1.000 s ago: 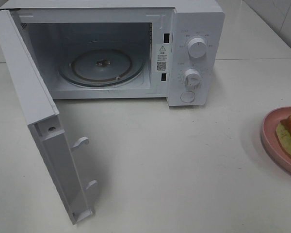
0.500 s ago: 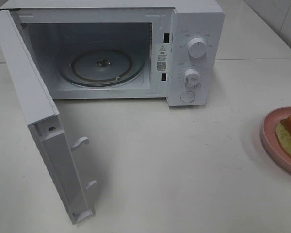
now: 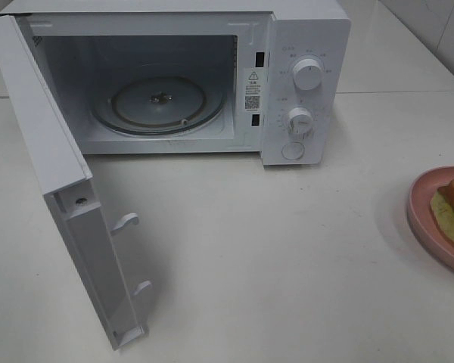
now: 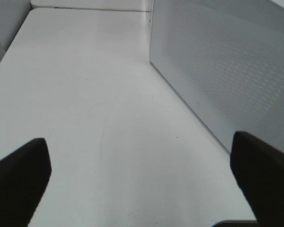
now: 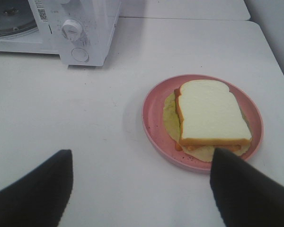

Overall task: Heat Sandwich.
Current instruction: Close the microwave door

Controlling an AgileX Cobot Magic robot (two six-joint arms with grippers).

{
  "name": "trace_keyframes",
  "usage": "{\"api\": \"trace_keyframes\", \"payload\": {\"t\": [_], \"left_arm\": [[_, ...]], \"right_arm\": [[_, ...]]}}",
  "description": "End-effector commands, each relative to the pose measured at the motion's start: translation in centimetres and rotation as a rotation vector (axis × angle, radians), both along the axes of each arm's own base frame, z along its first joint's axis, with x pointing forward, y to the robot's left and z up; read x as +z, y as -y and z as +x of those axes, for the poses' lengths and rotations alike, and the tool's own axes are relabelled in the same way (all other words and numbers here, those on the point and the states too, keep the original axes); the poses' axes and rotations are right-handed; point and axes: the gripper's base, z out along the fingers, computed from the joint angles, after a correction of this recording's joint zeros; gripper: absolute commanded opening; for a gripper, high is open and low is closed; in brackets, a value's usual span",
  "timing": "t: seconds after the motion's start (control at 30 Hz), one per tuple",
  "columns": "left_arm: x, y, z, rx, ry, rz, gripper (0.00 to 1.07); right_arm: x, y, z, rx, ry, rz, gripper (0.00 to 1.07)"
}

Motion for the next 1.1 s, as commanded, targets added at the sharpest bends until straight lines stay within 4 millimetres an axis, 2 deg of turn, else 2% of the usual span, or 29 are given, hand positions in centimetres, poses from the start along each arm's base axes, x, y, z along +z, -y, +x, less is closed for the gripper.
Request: {"api": "trace_keyframes", "payload": {"t": [0.03,1.1], "left_arm": [[0.02,0.00,-0.17,0.003,0.024,-0.002,0.98],[0.04,0.03,0.00,0.000,0.013,-0.008,0.98]], "right_arm": [[-0.02,0.02,-0.36,-0.001,0.037,-0.001,0.76],[-0.02,0.02,-0.36,-0.001,0.037,-0.001,0.76]]}}
